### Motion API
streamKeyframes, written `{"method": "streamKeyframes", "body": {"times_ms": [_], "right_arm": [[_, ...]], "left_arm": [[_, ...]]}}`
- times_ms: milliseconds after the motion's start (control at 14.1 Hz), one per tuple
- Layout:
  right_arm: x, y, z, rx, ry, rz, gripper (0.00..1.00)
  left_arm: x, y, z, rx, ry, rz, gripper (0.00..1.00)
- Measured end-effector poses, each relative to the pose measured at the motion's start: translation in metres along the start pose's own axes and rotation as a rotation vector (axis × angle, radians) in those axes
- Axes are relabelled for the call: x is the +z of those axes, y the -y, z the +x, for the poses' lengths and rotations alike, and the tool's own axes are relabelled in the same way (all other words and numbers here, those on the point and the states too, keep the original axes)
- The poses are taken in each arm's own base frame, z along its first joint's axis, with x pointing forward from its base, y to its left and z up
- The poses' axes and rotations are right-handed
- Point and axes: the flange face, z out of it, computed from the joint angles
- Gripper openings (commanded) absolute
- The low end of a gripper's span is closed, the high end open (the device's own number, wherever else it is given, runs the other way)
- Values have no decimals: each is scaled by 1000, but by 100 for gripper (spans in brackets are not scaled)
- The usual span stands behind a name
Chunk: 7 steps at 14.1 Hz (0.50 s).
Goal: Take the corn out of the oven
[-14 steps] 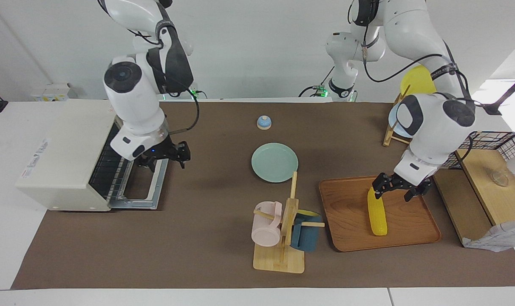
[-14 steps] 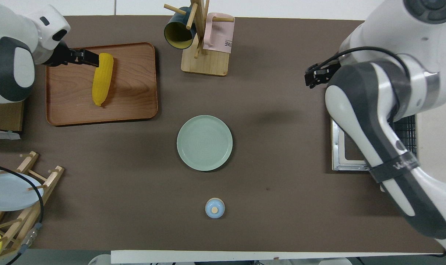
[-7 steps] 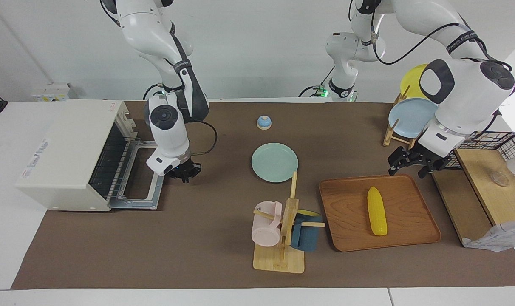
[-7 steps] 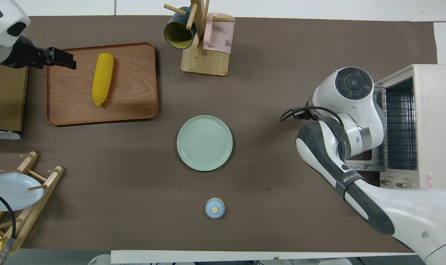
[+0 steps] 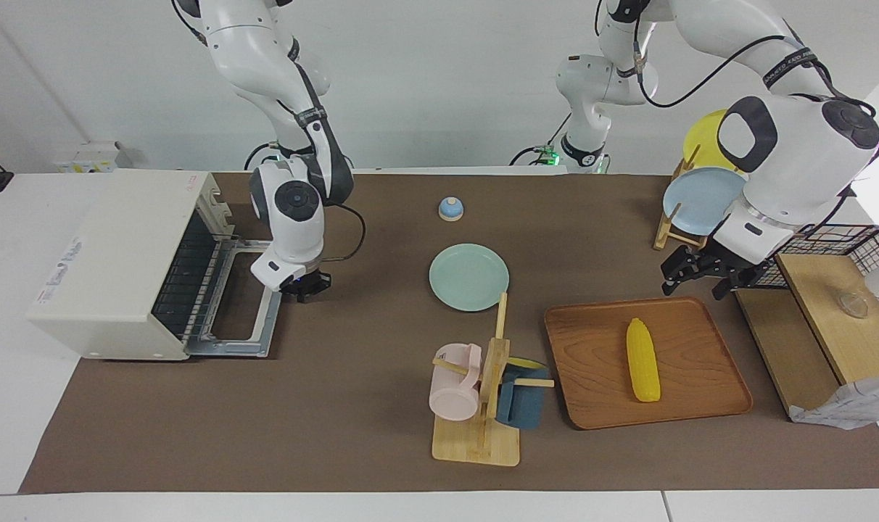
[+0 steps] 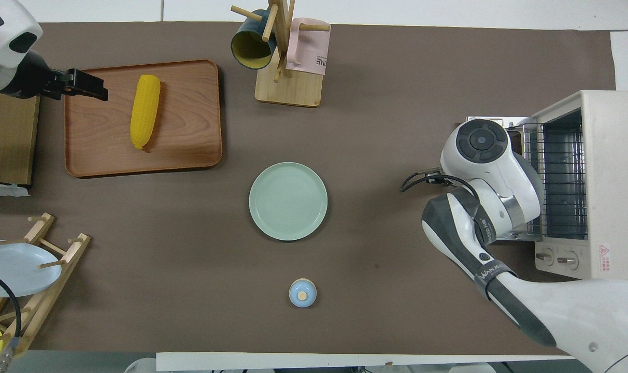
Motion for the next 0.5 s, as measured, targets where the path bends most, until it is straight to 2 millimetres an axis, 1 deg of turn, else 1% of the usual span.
{"method": "streamKeyframes", "body": {"times_ms": [283, 496], "right_arm": [[10, -1, -7, 15, 9, -77, 0], [2, 2, -6, 1, 25, -115, 0]], "left_arm": [[-2, -2, -1, 4, 1, -2, 100], [-2, -3, -1, 4, 1, -3, 100]]}}
